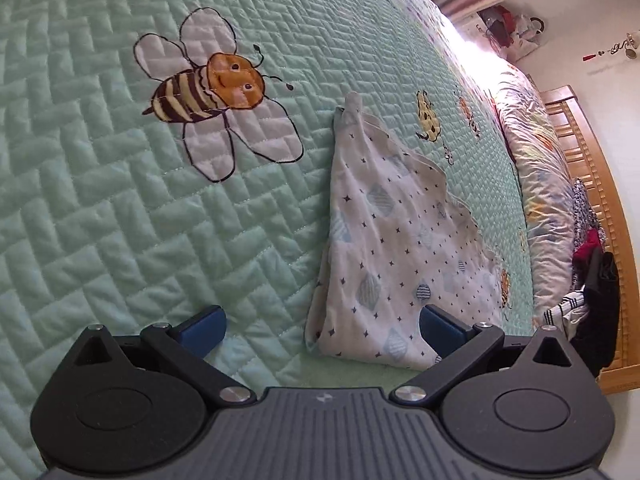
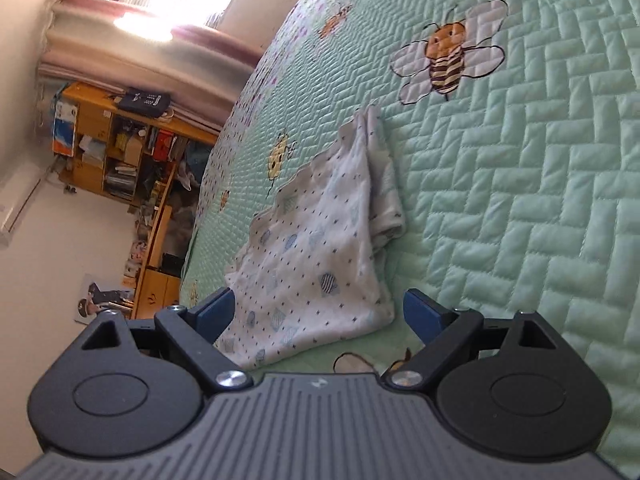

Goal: Fold clothes
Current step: 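Lower both grippers to the folded romper edge and close on it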

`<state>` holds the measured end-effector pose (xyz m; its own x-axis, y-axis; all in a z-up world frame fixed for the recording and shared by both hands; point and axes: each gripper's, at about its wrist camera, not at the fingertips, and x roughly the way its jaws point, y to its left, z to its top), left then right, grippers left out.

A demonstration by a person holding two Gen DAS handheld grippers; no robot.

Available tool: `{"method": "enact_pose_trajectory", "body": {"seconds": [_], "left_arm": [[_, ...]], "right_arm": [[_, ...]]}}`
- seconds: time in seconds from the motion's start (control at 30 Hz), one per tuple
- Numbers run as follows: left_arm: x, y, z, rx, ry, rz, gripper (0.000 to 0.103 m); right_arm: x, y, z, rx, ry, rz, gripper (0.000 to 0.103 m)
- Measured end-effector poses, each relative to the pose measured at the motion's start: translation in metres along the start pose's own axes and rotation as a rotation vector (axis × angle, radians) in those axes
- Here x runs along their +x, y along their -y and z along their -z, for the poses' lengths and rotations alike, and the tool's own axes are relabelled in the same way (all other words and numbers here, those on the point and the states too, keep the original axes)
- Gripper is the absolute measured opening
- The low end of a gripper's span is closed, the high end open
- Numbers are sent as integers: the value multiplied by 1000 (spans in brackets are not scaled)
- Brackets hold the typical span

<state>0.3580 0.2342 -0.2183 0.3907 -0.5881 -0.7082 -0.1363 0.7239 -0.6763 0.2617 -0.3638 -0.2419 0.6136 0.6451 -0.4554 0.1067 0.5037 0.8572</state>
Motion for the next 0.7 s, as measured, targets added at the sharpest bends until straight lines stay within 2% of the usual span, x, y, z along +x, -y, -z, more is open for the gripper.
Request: {"method": "enact_pose_trajectory", "body": {"seconds": [0.23, 0.4, 0.5, 0.7], "left_arm": [[31, 3, -51, -15, -139, 28, 102], [48, 5, -70, -22, -180, 55, 102], [55, 6, -78, -17, -204, 67, 102], [70, 13, -88, -11, -231, 116, 102]], "right_arm": [[31, 10, -47, -27, -107, 43, 91], [62, 8, -67, -18, -151, 31, 92], [77, 1, -71, -31, -180, 15, 100], [98, -11, -75, -72, -230, -15, 103]]}}
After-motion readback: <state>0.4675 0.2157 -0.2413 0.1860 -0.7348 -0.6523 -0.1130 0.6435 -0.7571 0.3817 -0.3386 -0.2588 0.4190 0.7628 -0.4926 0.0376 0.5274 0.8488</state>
